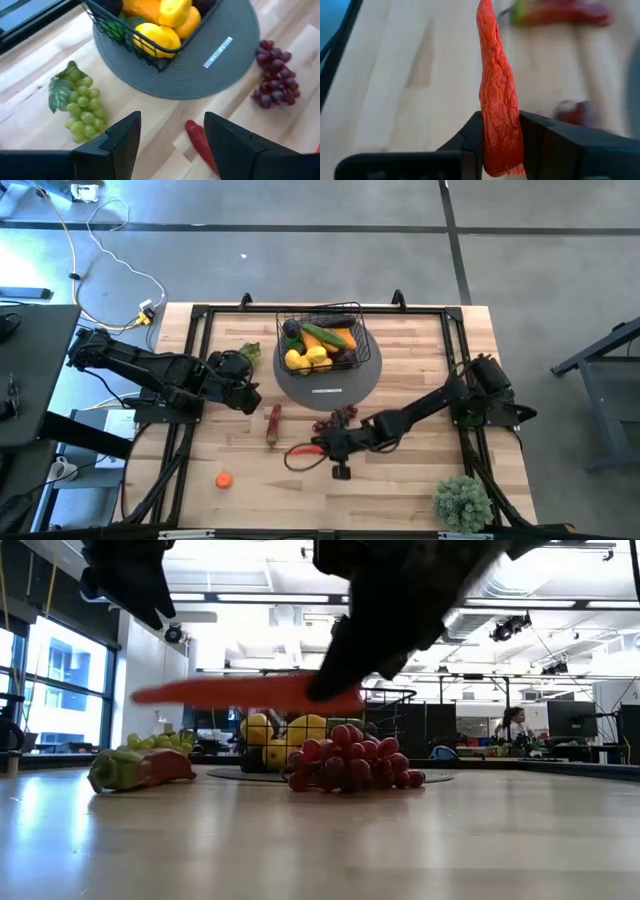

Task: Build produce basket
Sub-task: Put the carrot into the wire basket

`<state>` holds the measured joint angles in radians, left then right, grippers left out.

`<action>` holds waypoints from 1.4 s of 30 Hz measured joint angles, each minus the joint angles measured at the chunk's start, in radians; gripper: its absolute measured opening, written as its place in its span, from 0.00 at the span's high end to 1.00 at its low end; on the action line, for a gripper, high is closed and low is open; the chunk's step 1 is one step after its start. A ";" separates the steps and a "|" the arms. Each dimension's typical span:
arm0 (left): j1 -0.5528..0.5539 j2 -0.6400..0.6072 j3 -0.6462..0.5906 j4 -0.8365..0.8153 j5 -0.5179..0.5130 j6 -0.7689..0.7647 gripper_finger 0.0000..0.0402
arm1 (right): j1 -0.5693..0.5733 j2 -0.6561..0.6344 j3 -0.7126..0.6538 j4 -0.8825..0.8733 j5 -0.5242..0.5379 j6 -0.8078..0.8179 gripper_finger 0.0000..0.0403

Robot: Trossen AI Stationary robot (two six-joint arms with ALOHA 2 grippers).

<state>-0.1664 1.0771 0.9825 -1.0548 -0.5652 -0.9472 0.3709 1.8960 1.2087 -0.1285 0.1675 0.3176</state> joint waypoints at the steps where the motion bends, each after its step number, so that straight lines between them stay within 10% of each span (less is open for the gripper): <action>1: 0.010 0.000 0.000 -0.001 0.002 0.001 0.48 | -0.009 -0.009 0.000 -0.002 0.012 0.000 0.85; 22: 0.204 0.000 0.000 0.000 -0.023 0.069 0.48 | -0.441 -0.312 0.000 -0.259 0.208 -0.073 0.85; 42: 0.390 0.000 0.000 0.002 0.212 0.049 0.47 | -0.814 -0.282 0.000 -0.305 -0.072 -0.370 0.85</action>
<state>0.2234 1.0767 0.9825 -1.0527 -0.3532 -0.8980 -0.4429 1.6141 1.2087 -0.4332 0.0960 -0.0528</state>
